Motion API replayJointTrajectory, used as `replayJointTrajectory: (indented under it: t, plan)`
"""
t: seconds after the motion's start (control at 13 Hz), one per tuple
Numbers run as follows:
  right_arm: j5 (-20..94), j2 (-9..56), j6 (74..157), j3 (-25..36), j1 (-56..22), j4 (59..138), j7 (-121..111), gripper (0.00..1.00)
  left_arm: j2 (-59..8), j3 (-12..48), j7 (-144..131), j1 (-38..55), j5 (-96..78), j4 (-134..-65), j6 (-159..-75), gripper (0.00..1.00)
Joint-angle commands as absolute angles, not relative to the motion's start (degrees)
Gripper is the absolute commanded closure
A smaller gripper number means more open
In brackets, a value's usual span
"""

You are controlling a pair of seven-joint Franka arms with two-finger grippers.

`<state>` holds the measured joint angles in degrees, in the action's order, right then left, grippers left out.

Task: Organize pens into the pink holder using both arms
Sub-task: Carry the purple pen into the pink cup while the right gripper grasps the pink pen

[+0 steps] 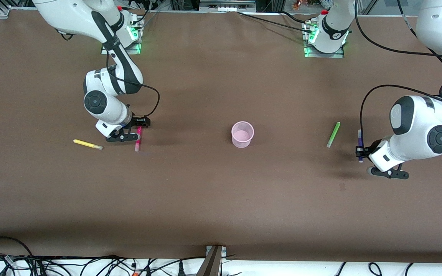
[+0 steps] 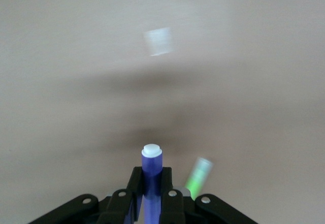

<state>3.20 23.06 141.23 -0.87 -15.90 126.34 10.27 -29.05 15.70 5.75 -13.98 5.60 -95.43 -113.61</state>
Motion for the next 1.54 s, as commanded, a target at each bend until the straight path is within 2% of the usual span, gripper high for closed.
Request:
replayJointTrajectory:
  t: [0.0,0.31,0.62,0.85,1.0,1.15,1.46]
  plan:
    - [4.0,23.0,142.9,-1.3,-16.1,127.8,10.5,0.26,-29.5,20.7,6.3,-14.8,3.3,-90.5,-108.7,1.00]
    - [4.0,23.0,142.9,-1.3,-16.1,128.2,10.6,0.52,-29.9,27.3,13.2,-14.2,-7.9,-90.1,-110.2,1.00]
    - [4.0,23.1,143.2,-1.3,-16.1,128.2,9.9,0.78,-32.6,32.3,26.9,-13.3,-19.4,-91.0,-118.6,1.00]
    - [4.0,23.6,143.2,-1.3,-16.0,128.1,9.9,1.00,-37.4,36.5,38.7,-10.7,-19.7,-91.4,-130.2,1.00]
    - [4.0,22.9,142.7,-1.2,-16.0,127.6,9.8,1.00,-38.5,37.4,43.7,-8.8,-19.7,-92.2,-135.2,1.00]
    - [4.0,22.4,141.9,-1.3,-16.0,127.3,10.2,1.00,-38.7,37.6,50.7,-8.4,-19.7,-91.9,-135.6,1.00]
    - [7.2,22.0,128.5,-1.8,-16.1,119.7,11.9,1.00,-38.8,40.3,54.0,-6.7,-20.3,-93.0,-139.2,1.00]
